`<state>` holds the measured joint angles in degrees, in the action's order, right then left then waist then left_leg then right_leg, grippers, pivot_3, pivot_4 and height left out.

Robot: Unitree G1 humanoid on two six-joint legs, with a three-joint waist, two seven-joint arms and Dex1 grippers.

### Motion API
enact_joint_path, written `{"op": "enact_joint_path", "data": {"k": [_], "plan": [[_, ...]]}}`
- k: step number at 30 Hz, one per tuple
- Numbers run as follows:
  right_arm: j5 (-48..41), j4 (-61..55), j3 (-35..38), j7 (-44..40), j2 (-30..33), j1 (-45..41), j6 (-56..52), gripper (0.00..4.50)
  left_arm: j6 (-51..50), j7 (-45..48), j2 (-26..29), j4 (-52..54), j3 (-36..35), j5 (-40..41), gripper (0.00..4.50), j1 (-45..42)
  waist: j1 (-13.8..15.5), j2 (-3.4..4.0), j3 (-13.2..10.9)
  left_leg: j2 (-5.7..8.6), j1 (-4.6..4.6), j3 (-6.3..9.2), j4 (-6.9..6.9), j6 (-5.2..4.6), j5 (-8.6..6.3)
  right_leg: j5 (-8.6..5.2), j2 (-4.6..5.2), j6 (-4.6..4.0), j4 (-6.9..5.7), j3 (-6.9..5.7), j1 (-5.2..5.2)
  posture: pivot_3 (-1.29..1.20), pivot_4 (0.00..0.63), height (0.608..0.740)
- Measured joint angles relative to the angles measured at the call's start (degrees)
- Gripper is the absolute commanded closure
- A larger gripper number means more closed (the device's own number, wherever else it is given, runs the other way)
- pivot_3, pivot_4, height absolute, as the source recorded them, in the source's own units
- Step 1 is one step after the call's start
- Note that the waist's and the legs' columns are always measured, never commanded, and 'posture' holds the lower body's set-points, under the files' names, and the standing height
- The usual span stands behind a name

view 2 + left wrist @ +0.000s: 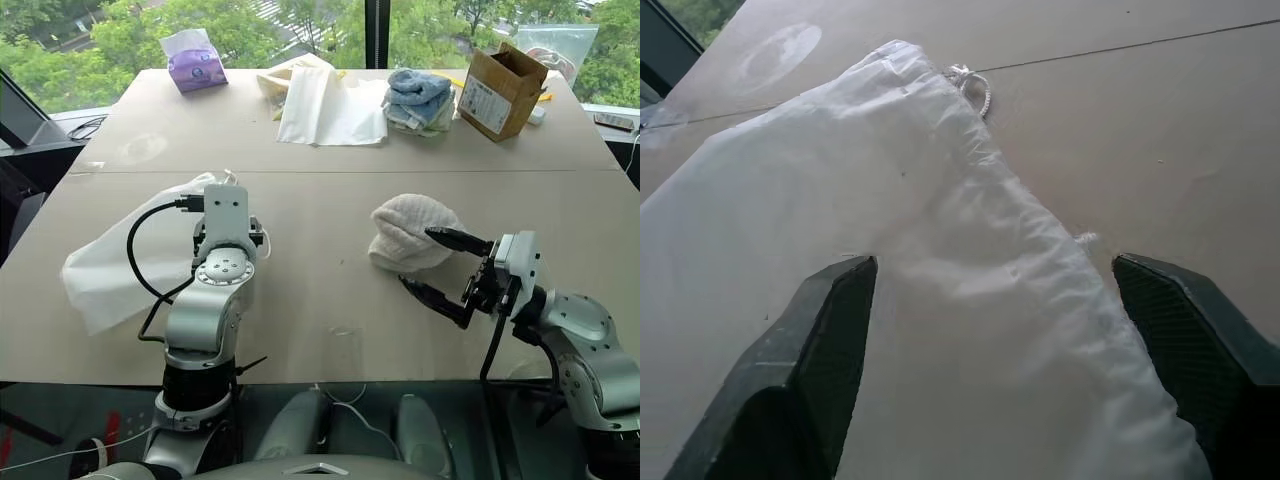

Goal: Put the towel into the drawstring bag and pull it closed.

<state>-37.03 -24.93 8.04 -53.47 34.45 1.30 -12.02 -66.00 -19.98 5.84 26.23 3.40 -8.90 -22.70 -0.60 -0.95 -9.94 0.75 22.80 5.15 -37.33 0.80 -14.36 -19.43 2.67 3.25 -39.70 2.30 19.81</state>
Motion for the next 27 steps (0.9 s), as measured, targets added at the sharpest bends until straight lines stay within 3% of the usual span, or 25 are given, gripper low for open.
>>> {"op": "enact_joint_path", "data": {"k": [2,3,5,12,17,22,27], "plan": [[0.1,0.0,0.0,0.0,0.0,0.3,0.1,0.0,0.1,0.2,0.0,0.0,0.1,-0.8,3.02,0.3,0.0,0.0,0.0,0.0,0.0,0.0,0.0,0.0,0.0,0.0,0.0,0.0,0.0,0.0,0.0,0.0,0.15,0.74],[0.1,0.0,0.0,0.0,0.0,0.6,0.2,0.0,-0.2,0.2,-0.1,0.0,0.1,-1.4,3.75,0.5,0.0,0.0,0.0,0.0,0.0,-0.01,0.0,0.0,0.0,0.0,0.0,0.0,0.0,0.0,0.0,0.0,0.15,0.74],[0.1,0.0,0.1,0.0,0.0,0.8,0.2,0.0,-0.6,0.5,-0.1,0.0,-0.1,-2.2,4.42,0.7,0.0,-0.01,0.0,0.0,0.0,0.0,0.0,0.0,0.0,0.0,0.0,0.0,0.0,0.0,0.0,0.0,0.15,0.74],[0.5,0.0,0.2,0.1,-0.1,1.3,1.0,0.0,0.5,4.3,1.6,0.1,-0.7,-2.6,4.42,2.1,0.0,-0.01,0.0,0.0,0.0,0.0,0.0,0.0,0.0,0.0,0.0,0.0,0.0,0.0,0.0,0.0,0.15,0.74],[0.9,0.0,0.2,0.9,-1.0,1.3,1.2,0.0,10.1,13.5,8.4,-1.6,-0.2,-0.7,4.42,2.3,0.0,-0.01,0.0,-0.02,-0.01,0.0,0.01,0.01,0.01,0.0,0.01,0.0,-0.01,-0.01,0.0,0.0,0.15,0.74],[2.1,0.0,0.2,2.2,-1.3,1.3,1.2,0.0,34.2,27.4,22.1,-6.8,4.7,0.0,4.42,2.6,0.0,0.02,0.0,-0.03,-0.01,-0.02,0.05,0.02,0.01,0.0,0.04,-0.01,0.04,0.0,0.01,0.0,0.15,0.74],[3.2,0.0,0.2,3.0,-1.7,1.2,1.5,0.0,57.8,38.0,30.7,-14.5,8.9,-1.6,4.42,0.6,0.0,0.03,0.0,-0.02,-0.02,-0.03,0.09,0.0,0.0,0.0,0.06,-0.01,0.06,0.0,0.02,0.0,0.15,0.74]]}}
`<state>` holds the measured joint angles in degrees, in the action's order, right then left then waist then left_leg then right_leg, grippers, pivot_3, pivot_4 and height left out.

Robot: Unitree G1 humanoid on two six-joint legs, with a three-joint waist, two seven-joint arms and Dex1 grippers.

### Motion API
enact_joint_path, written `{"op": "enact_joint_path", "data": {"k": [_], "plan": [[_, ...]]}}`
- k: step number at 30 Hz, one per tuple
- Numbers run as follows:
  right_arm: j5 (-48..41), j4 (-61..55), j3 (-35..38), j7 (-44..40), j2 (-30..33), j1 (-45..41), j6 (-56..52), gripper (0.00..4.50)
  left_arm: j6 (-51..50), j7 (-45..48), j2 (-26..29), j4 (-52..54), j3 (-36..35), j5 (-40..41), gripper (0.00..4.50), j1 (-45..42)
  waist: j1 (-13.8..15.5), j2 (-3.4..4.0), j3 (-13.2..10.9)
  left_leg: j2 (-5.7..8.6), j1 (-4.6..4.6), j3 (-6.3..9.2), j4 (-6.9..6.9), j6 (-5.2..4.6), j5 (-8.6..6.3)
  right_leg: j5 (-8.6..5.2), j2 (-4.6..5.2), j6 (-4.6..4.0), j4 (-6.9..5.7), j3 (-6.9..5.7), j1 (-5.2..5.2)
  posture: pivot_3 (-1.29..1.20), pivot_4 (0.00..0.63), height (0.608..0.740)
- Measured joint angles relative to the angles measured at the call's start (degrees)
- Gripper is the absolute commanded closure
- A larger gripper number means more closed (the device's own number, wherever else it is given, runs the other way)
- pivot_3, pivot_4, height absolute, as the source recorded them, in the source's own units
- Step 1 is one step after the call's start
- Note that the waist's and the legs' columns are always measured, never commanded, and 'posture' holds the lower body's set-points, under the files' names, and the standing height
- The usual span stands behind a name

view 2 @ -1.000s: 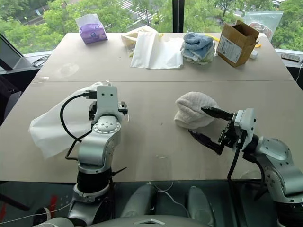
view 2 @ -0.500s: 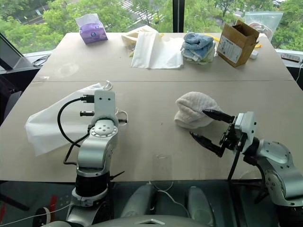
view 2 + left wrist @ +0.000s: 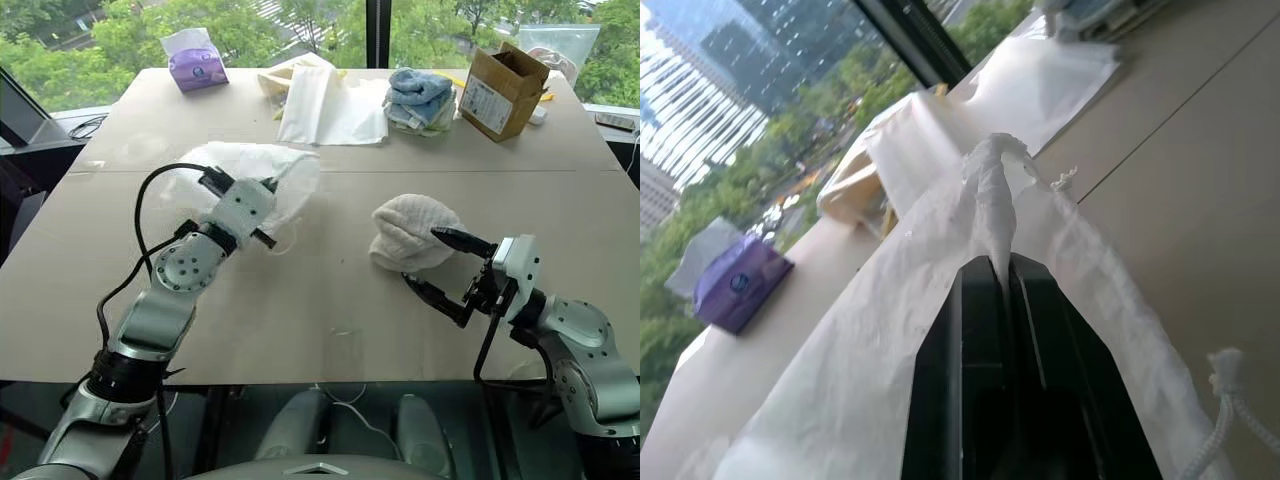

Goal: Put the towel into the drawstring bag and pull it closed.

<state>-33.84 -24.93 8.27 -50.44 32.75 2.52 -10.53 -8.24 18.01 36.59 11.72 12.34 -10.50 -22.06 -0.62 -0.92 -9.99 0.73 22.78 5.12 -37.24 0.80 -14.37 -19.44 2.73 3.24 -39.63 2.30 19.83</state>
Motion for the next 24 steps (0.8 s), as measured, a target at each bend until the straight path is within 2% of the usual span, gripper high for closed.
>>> {"op": "enact_joint_path", "data": {"k": [1,4,9,12,15,20,24], "plan": [[0.5,0.0,0.0,0.7,-0.1,0.0,0.0,0.0,5.4,1.6,2.0,-2.9,0.4,-1.6,4.42,-0.9,0.0,0.0,0.0,0.0,0.0,0.01,0.01,-0.09,-0.05,0.0,0.0,0.0,0.0,-0.01,0.0,0.0,0.15,0.74],[1.6,0.0,0.0,2.5,-0.6,0.0,-0.2,0.0,10.9,2.0,3.6,-6.7,0.4,-4.1,4.42,-1.8,-0.2,0.01,0.0,0.0,-0.01,0.0,0.01,-0.2,-0.11,0.0,-0.02,0.0,-0.03,0.02,0.03,0.0,0.15,0.74],[9.5,0.6,-1.3,12.0,-0.4,-3.5,-4.9,0.0,14.8,-1.5,2.7,-9.9,-1.0,-8.6,4.42,-1.8,-0.2,0.01,0.0,0.01,0.01,-0.01,0.01,-0.2,-0.11,0.0,-0.03,0.0,-0.11,0.02,0.1,0.0,0.15,0.74],[14.1,1.9,-4.5,14.1,2.5,-7.4,-9.3,0.0,13.7,-3.4,-1.2,-9.9,-3.9,-7.2,4.42,-1.1,-0.2,0.02,0.0,0.01,0.02,-0.02,-0.03,-0.2,-0.11,0.0,-0.02,0.0,-0.14,0.02,0.13,0.0,0.15,0.74],[15.0,5.8,-6.6,14.1,3.0,-13.8,-14.7,0.0,11.6,-4.1,-3.9,-9.9,-6.4,-5.1,4.42,0.1,-0.4,0.01,0.0,0.01,0.05,-0.04,-0.04,-0.18,-0.1,0.0,-0.04,0.0,-0.19,0.04,0.19,0.0,0.15,0.74],[13.7,14.7,-7.5,10.4,3.3,-25.1,-19.2,0.0,11.5,-3.0,-4.6,-9.7,-7.8,-3.9,4.42,0.4,-0.4,0.01,0.0,0.02,0.1,-0.06,-0.06,-0.17,-0.09,0.01,-0.02,0.0,-0.19,0.05,0.23,0.0,0.15,0.74],[12.5,21.5,-9.7,7.3,3.8,-35.0,-28.3,0.0,11.1,0.8,-5.2,-8.9,-9.3,0.5,4.42,1.7,-0.3,0.01,0.0,0.01,0.16,-0.05,-0.02,-0.04,-0.02,0.01,-0.01,-0.01,-0.19,0.03,0.31,0.0,0.15,0.74]]}}
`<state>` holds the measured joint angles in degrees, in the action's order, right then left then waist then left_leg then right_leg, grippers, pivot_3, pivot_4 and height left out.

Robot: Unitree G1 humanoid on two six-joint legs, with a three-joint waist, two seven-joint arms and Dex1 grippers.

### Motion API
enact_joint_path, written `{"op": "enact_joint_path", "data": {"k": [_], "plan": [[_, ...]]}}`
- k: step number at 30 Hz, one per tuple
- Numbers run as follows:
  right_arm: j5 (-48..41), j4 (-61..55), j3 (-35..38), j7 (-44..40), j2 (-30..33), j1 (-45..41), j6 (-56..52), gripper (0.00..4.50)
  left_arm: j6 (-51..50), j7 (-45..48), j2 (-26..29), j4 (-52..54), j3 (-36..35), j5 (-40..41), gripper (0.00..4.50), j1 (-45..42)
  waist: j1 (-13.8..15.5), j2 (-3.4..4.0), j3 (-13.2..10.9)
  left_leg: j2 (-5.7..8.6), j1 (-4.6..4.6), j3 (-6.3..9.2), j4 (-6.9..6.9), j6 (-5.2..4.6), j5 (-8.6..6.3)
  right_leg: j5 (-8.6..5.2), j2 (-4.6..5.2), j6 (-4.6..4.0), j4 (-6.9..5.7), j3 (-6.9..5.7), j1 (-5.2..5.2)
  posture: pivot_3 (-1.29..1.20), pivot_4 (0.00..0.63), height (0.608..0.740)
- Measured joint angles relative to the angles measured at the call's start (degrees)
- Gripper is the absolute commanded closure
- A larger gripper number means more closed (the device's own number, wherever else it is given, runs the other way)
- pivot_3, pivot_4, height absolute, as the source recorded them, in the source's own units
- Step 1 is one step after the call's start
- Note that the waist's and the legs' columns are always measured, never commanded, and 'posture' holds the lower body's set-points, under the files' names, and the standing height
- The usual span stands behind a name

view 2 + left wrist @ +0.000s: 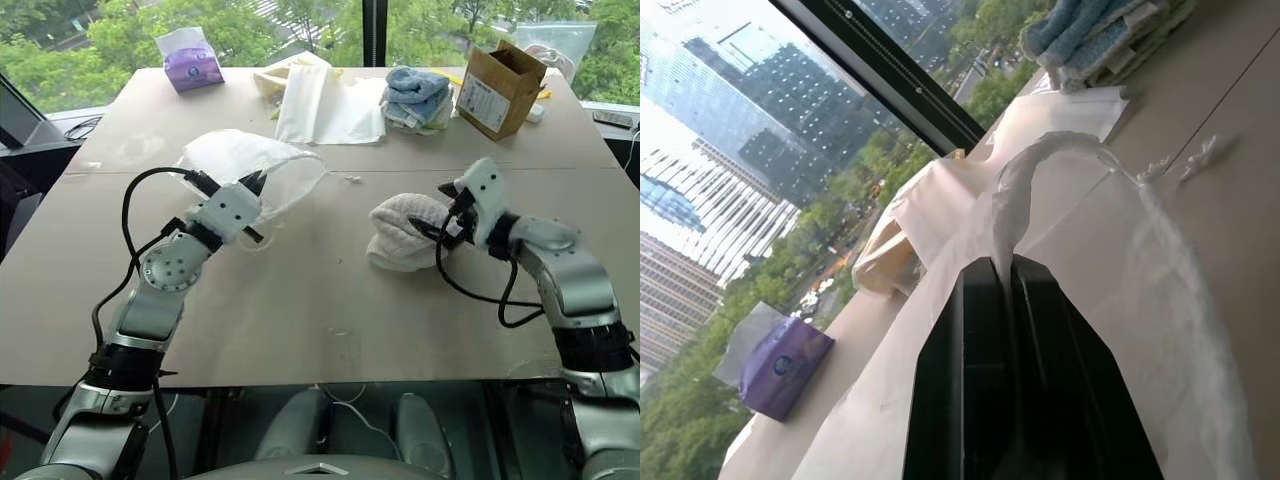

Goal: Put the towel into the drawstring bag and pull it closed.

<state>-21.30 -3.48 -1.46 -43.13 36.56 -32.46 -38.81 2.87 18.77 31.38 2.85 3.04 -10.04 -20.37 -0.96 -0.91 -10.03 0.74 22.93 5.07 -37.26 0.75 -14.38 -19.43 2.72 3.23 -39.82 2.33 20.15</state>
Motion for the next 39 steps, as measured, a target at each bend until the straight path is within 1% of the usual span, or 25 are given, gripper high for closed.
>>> {"op": "enact_joint_path", "data": {"k": [2,4,7,13,15,18,20,24,27,28,30,31,32,33,35,36,37,39], "plan": [[-0.7,2.4,-1.5,-1.4,-0.1,-2.3,-4.7,0.0,-0.2,1.4,-0.3,0.1,-0.3,1.4,4.42,0.0,0.1,0.0,0.0,0.0,0.06,0.05,0.01,-0.01,0.0,0.0,0.0,0.0,0.01,-0.04,0.04,0.0,0.15,0.74],[-1.8,3.6,-3.2,-2.9,-0.4,-2.4,-8.5,0.0,-0.3,2.2,-0.3,0.3,-0.5,2.0,4.42,0.0,0.2,0.0,0.0,0.01,0.19,0.04,0.01,-0.02,-0.01,0.0,0.03,0.0,0.02,-0.06,0.13,0.0,0.15,0.74],[-2.8,3.9,-4.9,-5.0,-0.5,-2.4,-12.6,0.0,-0.8,3.0,-0.3,0.4,-0.9,2.7,4.42,0.0,0.0,0.0,0.0,0.02,0.89,0.04,-0.24,0.05,0.04,0.02,0.03,0.01,-0.12,-0.07,0.82,0.0,0.15,0.74],[-4.7,2.1,-6.1,-8.9,-0.1,-2.9,-17.1,0.0,-0.9,3.6,-0.3,0.4,-1.0,3.3,4.42,0.0,-0.2,-0.01,0.0,0.01,0.87,0.06,-0.21,0.05,0.03,0.02,-0.01,0.01,-0.13,-0.09,0.82,0.0,0.15,0.74],[-4.1,0.9,-8.0,-9.6,0.5,-2.9,-16.7,0.0,-1.0,3.6,-0.3,0.4,-1.0,3.3,4.42,0.0,-0.2,-0.01,0.0,0.01,0.87,0.05,-0.21,0.04,0.03,0.02,0.0,0.01,-0.12,-0.09,0.83,0.0,0.15,0.74],[2.6,0.0,-13.8,-8.6,2.4,-3.4,-10.7,0.0,-1.0,3.6,-0.3,0.4,-1.0,3.3,4.42,0.0,-0.2,-0.03,0.1,0.02,0.85,0.04,-0.23,0.04,0.03,0.02,0.0,0.01,-0.13,-0.08,0.83,0.0,0.15,0.74],[8.0,-0.2,-18.1,-8.1,4.1,-3.5,-4.9,0.0,-1.0,3.6,-0.3,0.4,-1.0,3.3,4.42,0.0,-0.2,-0.03,0.1,0.02,0.82,0.05,-0.25,0.05,0.04,0.02,0.0,0.01,-0.14,-0.09,0.81,0.0,0.15,0.74],[12.3,-0.3,-20.3,-7.6,4.4,-3.2,-0.9,0.0,-1.1,3.6,-0.3,0.4,-1.0,3.4,4.42,0.0,-0.1,-0.17,0.2,0.01,0.71,0.1,-0.35,0.04,0.04,0.02,0.0,0.01,-0.13,-0.15,0.6,0.0,0.15,0.74],[14.2,-0.3,-20.6,-6.9,3.8,-2.7,0.4,0.84,-1.2,3.6,-0.5,0.4,-1.1,3.6,4.5,0.0,0.0,-0.23,0.3,0.01,0.68,0.15,-0.46,0.03,0.03,0.03,-0.01,0.03,-0.15,-0.19,0.51,0.0,0.15,0.74],[14.4,-0.3,-20.6,-6.6,3.4,-2.6,0.5,1.22,-1.3,3.7,-0.5,0.4,-1.3,3.7,4.5,0.0,0.0,-0.25,0.3,0.01,0.68,0.17,-0.53,0.02,0.03,0.05,-0.02,0.04,-0.2,-0.2,0.5,0.0,0.15,0.74],[15.1,-0.2,-20.4,-5.9,3.0,-2.3,0.6,2.14,-1.3,3.9,-0.6,0.4,-1.3,4.1,4.5,-0.2,0.0,-0.24,0.3,0.01,0.64,0.17,-0.62,-0.07,-0.01,0.08,-0.02,0.08,-0.25,-0.19,0.44,0.0,0.15,0.74],[15.3,-0.2,-20.4,-5.8,3.0,-2.3,0.6,2.28,-1.3,4.0,-0.7,0.4,-1.3,4.1,4.5,-0.2,0.0,-0.24,0.3,0.01,0.63,0.17,-0.65,-0.07,-0.02,0.08,-0.02,0.08,-0.27,-0.2,0.43,0.0,0.15,0.74],[15.6,0.0,-20.0,-5.4,2.8,-2.2,0.3,2.87,-1.3,4.1,-0.8,0.3,-1.3,4.6,4.5,-0.3,0.0,-0.24,0.3,0.01,0.64,0.19,-0.73,-0.08,-0.02,0.09,-0.03,0.09,-0.3,-0.2,0.42,0.0,0.15,0.74],[15.6,0.0,-19.8,-5.2,2.6,-2.2,0.0,3.11,-1.3,4.2,-1.0,0.3,-1.3,4.7,4.5,-0.4,0.0,-0.25,0.3,0.01,0.64,0.2,-0.76,-0.08,-0.02,0.09,-0.04,0.09,-0.31,-0.21,0.42,0.0,0.15,0.74],[15.5,0.0,-18.6,-5.2,1.8,-2.1,-1.7,3.79,-1.5,4.5,-1.4,-0.4,-1.4,5.4,4.5,-1.2,0.1,-0.25,0.3,0.02,0.66,0.23,-0.83,-0.08,-0.02,0.09,-0.04,0.09,-0.34,-0.24,0.39,0.0,0.15,0.74],[15.4,-0.1,-18.2,-5.2,1.5,-2.0,-2.3,4.21,-1.6,4.7,-1.5,-0.6,-1.5,5.7,4.5,-1.5,0.1,-0.26,0.3,0.02,0.67,0.24,-0.84,-0.07,-0.02,0.09,-0.04,0.09,-0.35,-0.25,0.39,0.0,0.15,0.74],[15.2,-0.1,-17.8,-5.2,1.2,-1.9,-2.7,4.43,-1.8,4.8,-1.7,-0.8,-1.6,5.8,4.5,-1.8,0.0,-0.26,0.3,0.02,0.67,0.24,-0.84,-0.07,-0.02,0.09,-0.04,0.09,-0.36,-0.25,0.4,0.0,0.15,0.74],[14.8,-0.2,-16.9,-5.1,0.5,-1.8,-3.7,4.5,-2.3,5.0,-2.1,-1.1,-2.2,6.7,4.5,-2.0,0.0,-0.26,0.3,0.02,0.67,0.24,-0.84,-0.09,-0.03,0.09,-0.04,0.09,-0.37,-0.25,0.4,0.0,0.15,0.74]]}}
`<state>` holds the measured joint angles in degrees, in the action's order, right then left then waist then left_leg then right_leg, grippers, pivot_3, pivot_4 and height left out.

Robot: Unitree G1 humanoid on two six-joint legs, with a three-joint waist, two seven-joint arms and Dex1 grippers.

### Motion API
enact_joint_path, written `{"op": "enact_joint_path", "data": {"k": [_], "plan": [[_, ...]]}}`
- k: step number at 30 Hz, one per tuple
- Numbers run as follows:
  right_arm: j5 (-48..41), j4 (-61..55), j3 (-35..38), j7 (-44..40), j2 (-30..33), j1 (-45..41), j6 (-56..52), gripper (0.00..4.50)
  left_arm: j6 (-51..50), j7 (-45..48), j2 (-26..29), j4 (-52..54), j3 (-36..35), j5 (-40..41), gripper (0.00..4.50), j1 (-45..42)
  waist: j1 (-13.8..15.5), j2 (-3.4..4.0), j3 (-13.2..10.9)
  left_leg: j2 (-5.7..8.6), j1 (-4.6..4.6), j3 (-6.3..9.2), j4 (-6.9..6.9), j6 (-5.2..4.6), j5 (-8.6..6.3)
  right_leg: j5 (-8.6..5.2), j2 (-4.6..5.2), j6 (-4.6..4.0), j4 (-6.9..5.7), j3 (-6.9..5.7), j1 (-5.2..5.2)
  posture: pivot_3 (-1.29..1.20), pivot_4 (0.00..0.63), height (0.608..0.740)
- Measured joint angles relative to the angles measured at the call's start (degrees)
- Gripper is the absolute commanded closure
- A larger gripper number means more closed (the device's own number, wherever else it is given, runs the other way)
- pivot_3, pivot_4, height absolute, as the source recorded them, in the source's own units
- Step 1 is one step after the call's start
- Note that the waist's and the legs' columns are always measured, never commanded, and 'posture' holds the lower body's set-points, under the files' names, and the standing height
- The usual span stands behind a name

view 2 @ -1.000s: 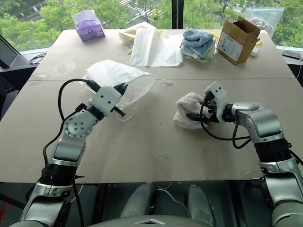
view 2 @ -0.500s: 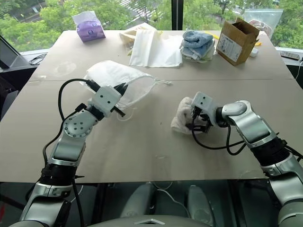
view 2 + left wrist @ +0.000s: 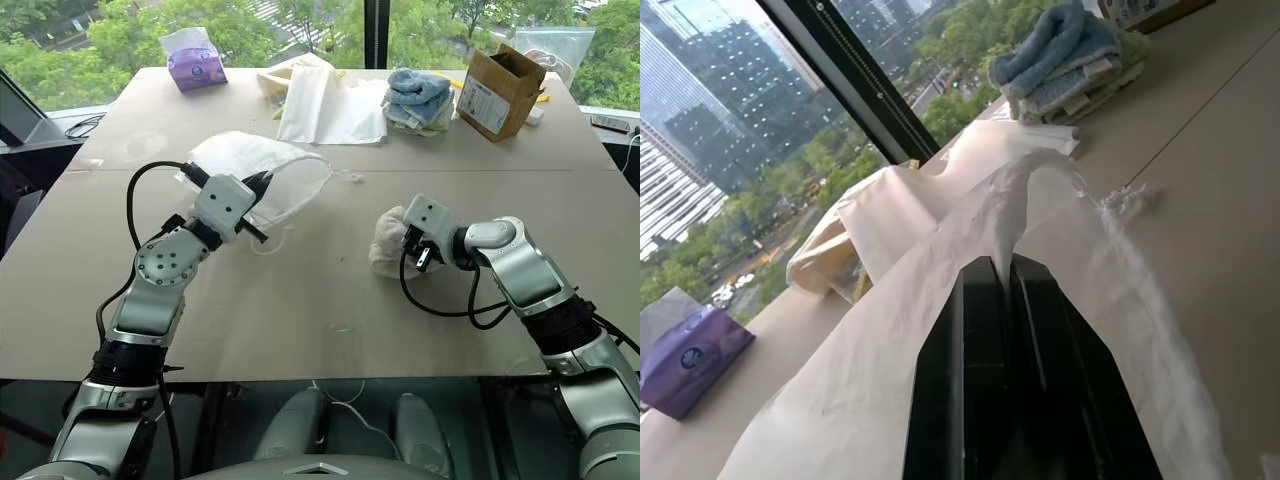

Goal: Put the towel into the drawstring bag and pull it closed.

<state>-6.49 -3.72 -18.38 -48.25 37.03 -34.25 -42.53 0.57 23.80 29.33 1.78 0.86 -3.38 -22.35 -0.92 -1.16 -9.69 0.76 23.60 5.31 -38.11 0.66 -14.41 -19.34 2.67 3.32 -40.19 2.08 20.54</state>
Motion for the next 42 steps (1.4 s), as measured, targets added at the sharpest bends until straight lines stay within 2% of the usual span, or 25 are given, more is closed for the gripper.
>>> {"op": "enact_joint_path", "data": {"k": [5,10,15,20,24,33,36,42], "plan": [[-3.3,-0.4,2.6,1.1,-6.1,-2.7,-6.3,4.5,-1.5,1.6,-1.2,-0.1,-0.6,3.0,4.5,-0.3,-0.9,0.05,0.0,-0.01,0.1,-0.03,0.0,0.05,0.03,0.0,-0.01,0.0,-0.18,0.07,0.22,0.0,0.15,0.74],[-9.6,-3.8,7.6,3.9,-14.4,-10.1,-10.8,4.5,-3.8,5.9,-2.7,0.3,-0.9,9.7,4.5,-2.0,-1.5,0.1,-0.1,0.02,0.29,-0.13,0.03,0.13,0.07,-0.01,0.02,0.0,-0.48,0.16,0.62,0.0,0.15,0.74],[-9.3,-3.0,8.4,8.0,-16.7,-11.4,-9.5,4.5,-5.7,9.0,-2.8,1.7,-1.9,14.3,4.5,-2.0,-1.4,0.1,-0.1,0.04,0.29,-0.17,0.03,0.12,0.07,-0.01,0.06,0.0,-0.46,0.19,0.63,0.0,0.15,0.74],[-7.1,-0.5,5.7,9.5,-17.2,-10.2,-6.6,4.5,-8.5,10.2,-4.2,4.0,-2.6,18.5,4.5,-2.2,-1.5,0.11,-0.1,0.04,0.29,-0.2,0.02,0.12,0.07,-0.01,0.04,-0.01,-0.51,0.24,0.67,0.0,0.15,0.74],[-5.7,-0.6,1.4,7.0,-16.0,-9.3,-3.3,4.5,-11.1,10.9,-4.7,5.1,-2.8,21.6,4.5,-3.4,-1.6,0.11,-0.1,0.03,0.29,-0.22,0.02,0.12,0.07,-0.01,0.03,0.0,-0.51,0.26,0.68,0.0,0.15,0.74],[-5.2,-2.1,-1.9,1.3,-13.6,-8.8,1.2,4.5,-12.0,16.1,-2.2,8.2,-2.5,22.7,4.5,-1.8,-1.6,0.12,-0.1,0.02,0.29,-0.23,0.02,0.12,0.07,-0.01,0.02,0.0,-0.5,0.28,0.69,0.0,0.15,0.74],[-5.2,-1.9,-1.5,2.4,-14.3,-8.9,1.2,4.5,-12.1,16.9,-2.2,8.3,-2.4,22.8,4.5,-1.7,-1.5,0.12,-0.1,0.02,0.29,-0.23,0.03,0.12,0.07,-0.01,0.02,-0.01,-0.5,0.28,0.69,0.0,0.15,0.74],[-7.8,5.8,10.3,14.6,-24.6,-12.2,-9.2,4.5,-14.1,21.8,-1.4,11.8,0.2,24.9,4.5,1.8,-1.6,0.15,-0.1,-0.01,0.26,-0.26,0.08,0.14,0.08,-0.01,0.0,-0.01,-0.54,0.33,0.73,0.0,0.15,0.74]]}}
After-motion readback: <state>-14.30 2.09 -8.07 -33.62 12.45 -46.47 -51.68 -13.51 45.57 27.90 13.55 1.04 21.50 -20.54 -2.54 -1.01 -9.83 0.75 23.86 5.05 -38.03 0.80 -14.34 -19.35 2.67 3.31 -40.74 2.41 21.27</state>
